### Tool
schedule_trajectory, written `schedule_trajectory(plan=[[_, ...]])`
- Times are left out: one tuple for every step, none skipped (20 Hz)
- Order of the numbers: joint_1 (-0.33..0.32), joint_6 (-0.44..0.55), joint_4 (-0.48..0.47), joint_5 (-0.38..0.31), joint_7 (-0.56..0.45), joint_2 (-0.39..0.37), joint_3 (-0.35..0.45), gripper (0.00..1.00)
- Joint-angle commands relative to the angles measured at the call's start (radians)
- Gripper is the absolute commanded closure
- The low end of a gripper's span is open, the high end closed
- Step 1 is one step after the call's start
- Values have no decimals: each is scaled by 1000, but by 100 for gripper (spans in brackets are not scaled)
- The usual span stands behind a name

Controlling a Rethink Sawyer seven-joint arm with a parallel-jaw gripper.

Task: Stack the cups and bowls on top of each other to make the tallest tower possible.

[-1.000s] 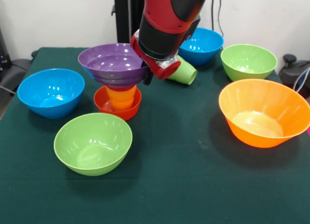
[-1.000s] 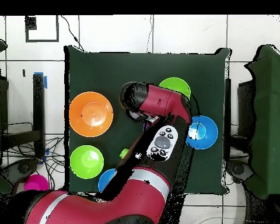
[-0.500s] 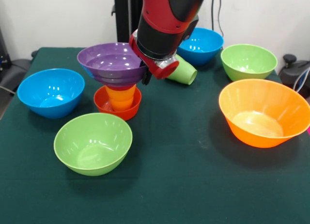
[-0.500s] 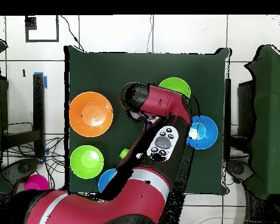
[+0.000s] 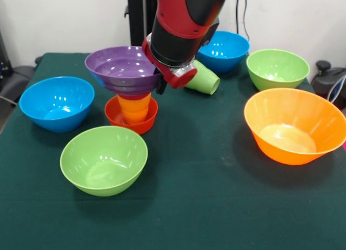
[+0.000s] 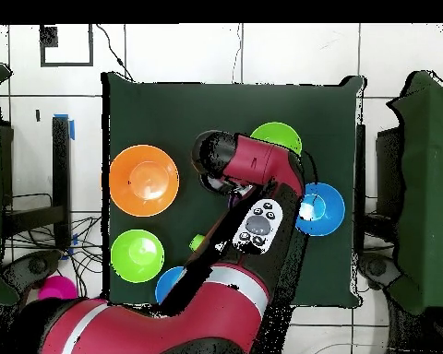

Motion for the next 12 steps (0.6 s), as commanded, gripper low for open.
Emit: schedule_trajectory(plan=[[-1, -60, 93, 22, 192, 108, 102, 100], [-2, -64, 96, 23, 189, 108, 102, 100], [-3, -68, 98, 22, 186, 109, 101, 100], [-5, -73, 101, 22, 184, 110, 102, 100], [-5, -73, 102, 21, 182, 111, 100, 100], [-6, -73, 100, 22, 181, 112, 102, 100], [-6, -73, 101, 22, 180, 113, 101, 100], [-9, -72, 101, 24, 176, 113, 104, 100], [-11, -72, 100, 24, 172, 115, 107, 100], [-15, -67, 99, 25, 166, 115, 111, 100], [-21, -60, 98, 28, 155, 116, 120, 100], [-28, -53, 96, 29, 143, 118, 127, 100]])
